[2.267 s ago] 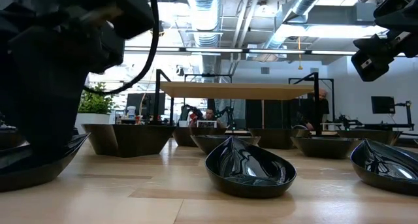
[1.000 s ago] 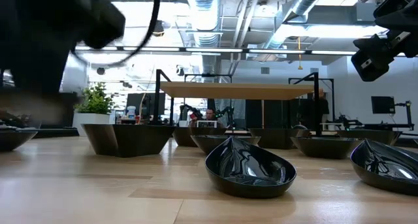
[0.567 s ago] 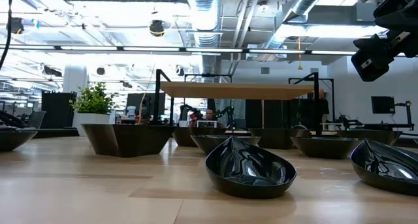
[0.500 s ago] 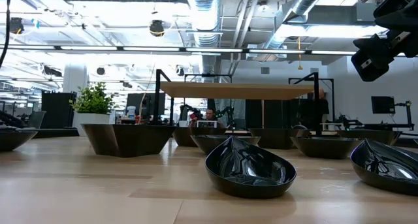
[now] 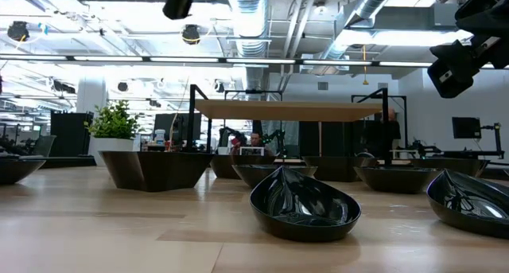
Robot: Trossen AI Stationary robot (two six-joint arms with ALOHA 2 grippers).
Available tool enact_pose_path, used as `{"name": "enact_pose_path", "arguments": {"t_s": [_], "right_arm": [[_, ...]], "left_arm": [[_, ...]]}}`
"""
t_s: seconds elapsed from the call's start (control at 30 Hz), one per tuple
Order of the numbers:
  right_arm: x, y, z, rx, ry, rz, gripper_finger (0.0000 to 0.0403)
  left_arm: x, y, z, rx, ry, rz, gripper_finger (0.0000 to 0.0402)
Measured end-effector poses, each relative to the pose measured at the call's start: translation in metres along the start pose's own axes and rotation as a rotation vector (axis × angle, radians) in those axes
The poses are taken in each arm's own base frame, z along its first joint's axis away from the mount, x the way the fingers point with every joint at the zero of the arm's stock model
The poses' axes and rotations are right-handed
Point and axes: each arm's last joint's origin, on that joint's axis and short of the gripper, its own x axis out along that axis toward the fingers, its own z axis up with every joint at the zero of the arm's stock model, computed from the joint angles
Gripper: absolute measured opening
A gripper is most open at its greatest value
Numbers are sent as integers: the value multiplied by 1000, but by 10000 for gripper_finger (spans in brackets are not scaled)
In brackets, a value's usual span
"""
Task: Pick & Place Mini shaped plates
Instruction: Put the black drop shaped plate on the shelf
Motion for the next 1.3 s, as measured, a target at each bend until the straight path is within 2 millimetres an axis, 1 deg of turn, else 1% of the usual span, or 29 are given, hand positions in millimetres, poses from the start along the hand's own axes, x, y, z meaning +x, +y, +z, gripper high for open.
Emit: {"name": "enact_pose_path", "arguments": {"t_s": [0.17,0.3,0.47,0.6,0.77,0.83,0.93,1.07,1.2,1.3], "right_arm": [[0,0,0,0,0,0,182],[0,0,0,0,0,0,182],[0,0,0,0,0,0,182],[0,0,0,1,0,0,182],[0,0,0,1,1,0,182],[0,0,0,1,2,-1,182],[0,0,0,1,5,-2,182],[0,0,0,1,5,-2,182],[0,0,0,1,5,-2,182],[0,0,0,1,5,-2,182]], "left_arm": [[3,13,42,-35,-8,-17,3],[1,26,77,-40,-33,-20,3],[-12,43,118,-23,-57,22,3],[-28,54,144,-17,-53,64,3],[-43,65,164,6,-80,131,3],[-48,67,172,7,-99,128,3],[-50,67,180,24,-111,116,3],[-42,66,191,53,-104,106,3],[-25,61,206,120,-98,110,3],[-13,68,219,141,-52,170,3]]}}
